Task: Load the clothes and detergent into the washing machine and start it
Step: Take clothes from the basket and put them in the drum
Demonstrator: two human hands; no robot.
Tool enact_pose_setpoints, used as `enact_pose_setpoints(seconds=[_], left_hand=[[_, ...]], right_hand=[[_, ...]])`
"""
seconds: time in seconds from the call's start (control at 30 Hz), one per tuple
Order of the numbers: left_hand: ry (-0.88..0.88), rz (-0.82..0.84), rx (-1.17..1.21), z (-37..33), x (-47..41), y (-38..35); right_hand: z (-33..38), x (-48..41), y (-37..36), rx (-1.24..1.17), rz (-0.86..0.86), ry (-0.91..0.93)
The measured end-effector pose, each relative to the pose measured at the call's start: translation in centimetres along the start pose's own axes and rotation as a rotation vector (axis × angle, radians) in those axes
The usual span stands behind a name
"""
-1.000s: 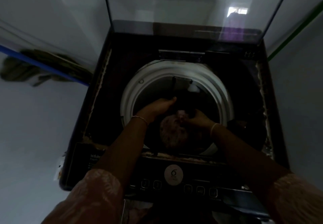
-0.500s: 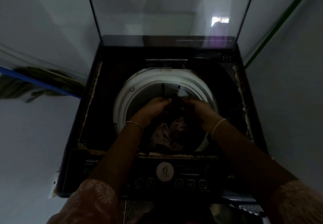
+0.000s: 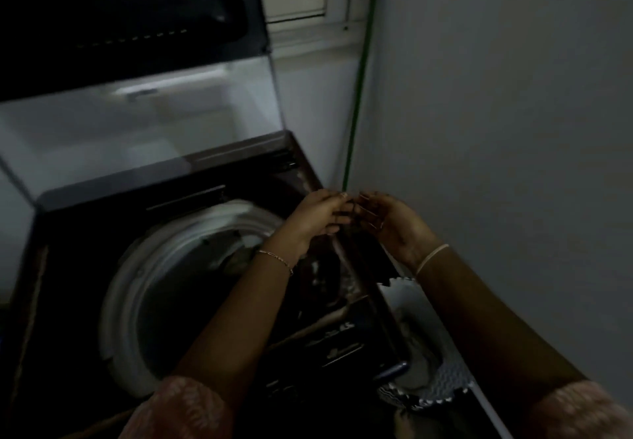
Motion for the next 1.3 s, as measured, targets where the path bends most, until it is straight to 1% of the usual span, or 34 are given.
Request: enact_pose_setpoints(seconds=[0.07,0.17,0.27,0.33,0.4,0.53,0.6,0.67,0.73,0.83,0.97,1.03,1.1,1.17,1.23,1.3], left_hand=[[0.008,0.070,-0.034,0.0,-1.3,-3.8],[0.049,0.162,-0.076,0.8,-2.7,-9.2],[0.122,0.202,-0.110,2.7,-4.1,-13.6],[0.189,0.188,-0.147,4.4,-5.2,-16.1],[0.257,0.137,-0.159,6.3,-6.3,-18.2],[0.402,0.044,-0.097,10.2,-8.1,-21.6],[0.470,-0.005,-0.041,12.3,-8.7,-22.4],[0.506,-0.058,-0.056,14.6,-9.6,-22.7],[0.534,-0.105,-0.050,17.0,-10.7,-22.9],[0.640,-0.177,-0.045,20.7,-11.4,-22.9],[0.742,-0.251,0.201,26.6,-11.8,-22.2],[0.764,-0.262,0.239,30.2,-12.9,-21.8],[0.791,-0.249,0.283,34.2,-14.4,-21.4],[0.828,-0.258,0.337,38.3,-16.2,-20.9],[0.848,-0.286,0.354,42.3,-18.0,-20.1],[0.848,-0.299,0.262,45.9,-19.8,-19.3]], right_hand=[[0.8,0.7,3.6,-0.008,-0.063,0.020],[0.7,1.3,9.1,-0.044,-0.153,0.002],[-0.7,1.2,14.5,-0.074,-0.243,-0.051],[-2.2,0.9,17.6,-0.081,-0.287,-0.104],[-4.0,0.4,20.5,-0.097,-0.325,-0.170],[-7.9,-0.9,25.2,-0.101,-0.378,-0.305],[-9.5,-1.1,26.6,-0.097,-0.371,-0.370],[-11.3,-1.4,27.9,-0.118,-0.357,-0.428],[-13.3,-1.7,29.2,-0.086,-0.324,-0.447],[-16.6,-2.2,31.2,-0.033,-0.303,-0.493],[-21.5,-4.2,33.6,0.024,-0.352,-0.525],[-24.9,-5.5,34.6,0.030,-0.363,-0.555],[-28.7,-6.7,35.7,0.032,-0.414,-0.614],[-32.9,-8.3,36.3,-0.014,-0.412,-0.664],[-37.5,-10.0,37.0,-0.001,-0.405,-0.720],[-41.6,-11.8,37.4,0.034,-0.358,-0.756]])
Point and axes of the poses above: each hand's wrist, its own x-axis away from the middle knuckle, its own y-axis out of the back of the hand, z = x × y, the point moved 4 cm from there along -x, towards the middle knuckle, and after that the axes turned 10 degrees about x, right-handed, at the moved point
